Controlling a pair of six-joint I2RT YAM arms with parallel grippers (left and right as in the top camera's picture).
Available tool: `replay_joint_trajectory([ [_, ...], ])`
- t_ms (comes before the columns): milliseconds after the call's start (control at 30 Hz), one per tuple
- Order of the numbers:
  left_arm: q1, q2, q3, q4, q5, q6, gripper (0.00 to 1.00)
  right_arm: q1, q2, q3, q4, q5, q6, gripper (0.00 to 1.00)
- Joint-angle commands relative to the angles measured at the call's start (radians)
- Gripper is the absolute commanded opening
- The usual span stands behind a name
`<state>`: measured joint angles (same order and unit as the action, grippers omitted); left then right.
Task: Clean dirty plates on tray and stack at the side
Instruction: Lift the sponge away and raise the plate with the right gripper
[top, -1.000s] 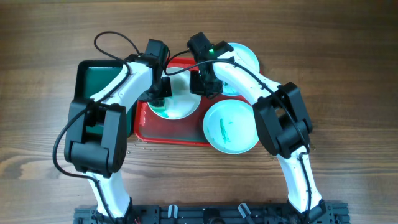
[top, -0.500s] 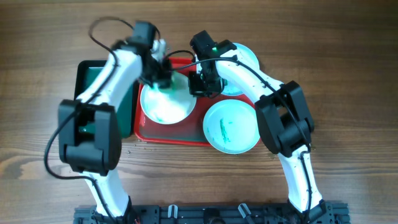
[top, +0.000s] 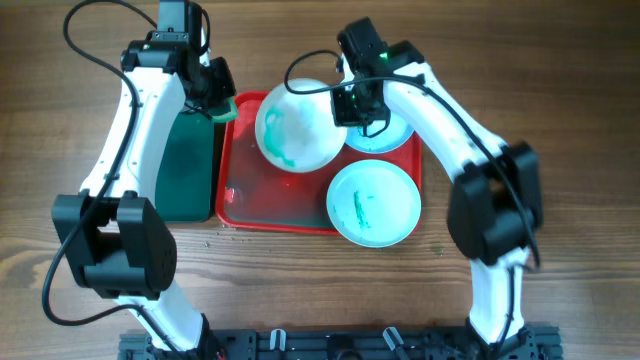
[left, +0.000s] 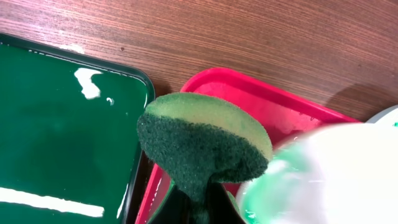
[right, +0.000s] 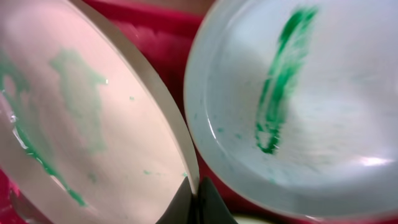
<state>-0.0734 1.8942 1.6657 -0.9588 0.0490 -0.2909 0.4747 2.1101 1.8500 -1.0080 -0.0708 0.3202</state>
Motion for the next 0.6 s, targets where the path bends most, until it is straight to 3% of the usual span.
replay_joint_trajectory([
  [0, -0.014, -0.015, 0.017, 0.0, -0.013, -0.013, 0.04, 0.101, -0.148, 0.002, -0.026, 0.431, 0.076, 0.04],
  [333, -0.014, -0.015, 0.016, -0.003, -0.013, -0.013, 0.04, 0.378, -0.18, 0.001, -0.212, 1.015, 0.295, 0.04],
  [567, -0.014, -0.015, 0.016, -0.023, -0.013, -0.013, 0.04, 0.526, -0.18, 0.001, -0.224, 1.338, 0.308, 0.04],
])
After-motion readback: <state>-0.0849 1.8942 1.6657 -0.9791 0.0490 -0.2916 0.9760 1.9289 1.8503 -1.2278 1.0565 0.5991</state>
